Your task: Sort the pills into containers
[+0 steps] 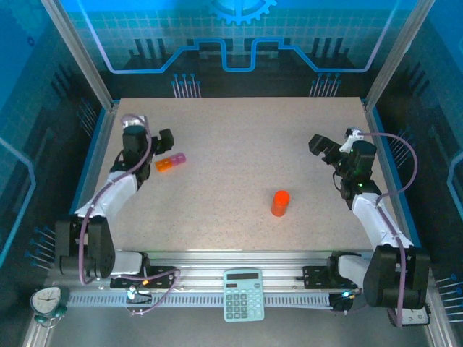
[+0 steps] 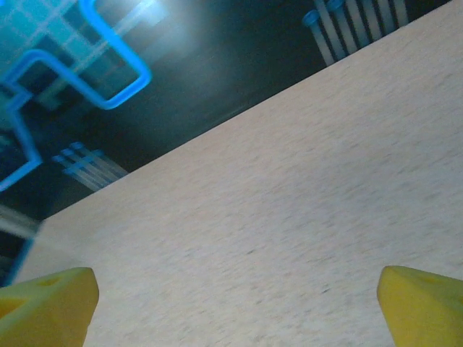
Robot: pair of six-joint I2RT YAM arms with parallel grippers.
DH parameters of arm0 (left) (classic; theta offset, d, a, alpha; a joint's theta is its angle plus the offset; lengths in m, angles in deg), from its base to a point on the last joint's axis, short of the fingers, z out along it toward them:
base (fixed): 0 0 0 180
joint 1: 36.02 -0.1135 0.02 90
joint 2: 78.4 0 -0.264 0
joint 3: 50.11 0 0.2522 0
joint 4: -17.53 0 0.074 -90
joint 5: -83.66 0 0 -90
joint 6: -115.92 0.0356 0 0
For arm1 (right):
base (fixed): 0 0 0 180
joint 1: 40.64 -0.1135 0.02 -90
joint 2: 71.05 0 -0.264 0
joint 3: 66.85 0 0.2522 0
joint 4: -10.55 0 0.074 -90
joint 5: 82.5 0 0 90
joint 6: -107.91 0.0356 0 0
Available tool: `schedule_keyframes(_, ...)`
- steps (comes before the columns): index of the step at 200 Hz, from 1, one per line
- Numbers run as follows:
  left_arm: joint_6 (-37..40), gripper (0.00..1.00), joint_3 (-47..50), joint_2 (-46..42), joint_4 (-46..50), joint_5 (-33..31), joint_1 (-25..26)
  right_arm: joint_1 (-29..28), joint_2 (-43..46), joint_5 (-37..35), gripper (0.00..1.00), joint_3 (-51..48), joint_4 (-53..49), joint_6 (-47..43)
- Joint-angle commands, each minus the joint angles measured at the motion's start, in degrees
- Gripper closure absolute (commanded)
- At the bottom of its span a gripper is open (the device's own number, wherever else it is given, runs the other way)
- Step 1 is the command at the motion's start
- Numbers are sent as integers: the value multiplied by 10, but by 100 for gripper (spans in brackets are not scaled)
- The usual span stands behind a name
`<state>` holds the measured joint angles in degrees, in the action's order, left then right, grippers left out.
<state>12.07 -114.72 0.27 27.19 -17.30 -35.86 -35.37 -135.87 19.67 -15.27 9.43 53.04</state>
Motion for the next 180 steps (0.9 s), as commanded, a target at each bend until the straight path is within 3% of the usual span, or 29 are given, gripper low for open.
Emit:
schedule_keyframes(1, -82, 1, -61, 50, 185, -1, -1, -18, 16, 97, 0, 0, -11, 63)
schedule_keyframes(27, -149, 1, -104, 95, 246, 25, -4, -91, 30, 39, 0, 31, -102, 18)
schedule_keyframes(69, -248, 1, -100, 130, 249, 42, -14, -190, 26, -15, 0, 67, -185, -45)
schedule_keyframes(180, -241, 1, -145, 243, 230, 46, -22, -200, 42, -58, 0, 91, -296, -68)
